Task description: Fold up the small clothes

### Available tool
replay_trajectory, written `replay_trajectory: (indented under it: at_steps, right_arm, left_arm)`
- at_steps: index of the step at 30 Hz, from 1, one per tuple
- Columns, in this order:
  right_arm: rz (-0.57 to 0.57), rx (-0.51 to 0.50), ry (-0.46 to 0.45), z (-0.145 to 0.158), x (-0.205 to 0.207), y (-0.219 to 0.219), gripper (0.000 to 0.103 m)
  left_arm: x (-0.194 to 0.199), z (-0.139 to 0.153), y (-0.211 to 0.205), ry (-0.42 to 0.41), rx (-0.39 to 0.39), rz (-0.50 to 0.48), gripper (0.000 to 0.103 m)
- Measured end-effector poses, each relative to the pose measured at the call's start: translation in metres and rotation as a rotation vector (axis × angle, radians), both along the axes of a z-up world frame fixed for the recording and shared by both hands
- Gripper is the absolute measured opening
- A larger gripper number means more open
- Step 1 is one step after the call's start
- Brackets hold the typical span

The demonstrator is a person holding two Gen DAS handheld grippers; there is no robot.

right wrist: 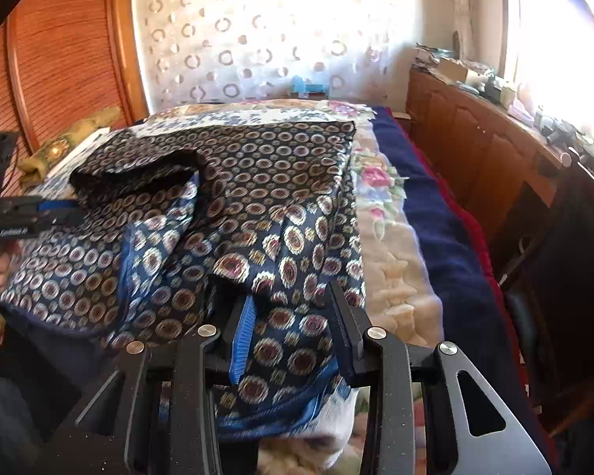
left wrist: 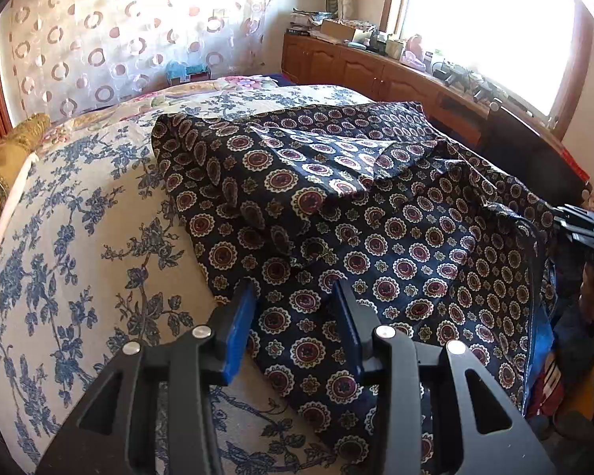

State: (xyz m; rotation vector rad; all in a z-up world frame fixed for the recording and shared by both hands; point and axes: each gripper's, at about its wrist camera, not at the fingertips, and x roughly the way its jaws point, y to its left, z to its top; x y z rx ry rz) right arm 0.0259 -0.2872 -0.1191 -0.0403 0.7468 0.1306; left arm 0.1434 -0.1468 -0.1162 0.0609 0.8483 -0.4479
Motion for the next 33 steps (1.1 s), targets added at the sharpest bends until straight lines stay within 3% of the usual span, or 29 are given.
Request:
replay_trajectory:
  at_steps: [1, 3, 14, 15, 17, 19, 25, 33]
  right_arm:
    - [-0.005, 0.005, 0.003, 0.000, 0.003, -0.002, 0.008]
    - [-0.011, -0.005, 0.003, 0.002, 0.004, -0.006, 0.004]
    - [-0.093, -0.062, 0.018, 0.013, -0.024, -0.038, 0.003]
    - [-0.091, -0.060, 0.001, 0.018, -0.026, -0.037, 0.006]
    - [-0.077, -0.057, -0.035, 0.028, -0.027, -0.031, 0.034]
    - [-0.047, -0.046, -0.080, 0.040, -0.023, -0.020, 0.049]
    - [0.098, -0.064, -0.121, 0.056, 0.008, 0.036, 0.058]
    - [0.365, -0.100, -0.084, 0.049, 0.059, 0.126, 0.061]
  left_arm:
    - [0.000, 0.001, 0.000, -0.005, 0.003, 0.000, 0.039]
    - [-0.004, 0.006, 0.000, -0.041, 0.012, 0.012, 0.039]
    - [-0.039, 0.071, 0.019, -0.197, -0.077, 0.048, 0.039]
    - [-0.041, 0.076, 0.021, -0.204, -0.082, 0.052, 0.039]
    - [-0.047, 0.082, 0.026, -0.220, -0.083, 0.064, 0.039]
    - [-0.051, 0.088, 0.032, -0.238, -0.084, 0.074, 0.039]
    - [-0.057, 0.093, 0.046, -0.255, -0.078, 0.111, 0.039]
    - [-0.064, 0.090, 0.066, -0.260, -0.080, 0.149, 0.039]
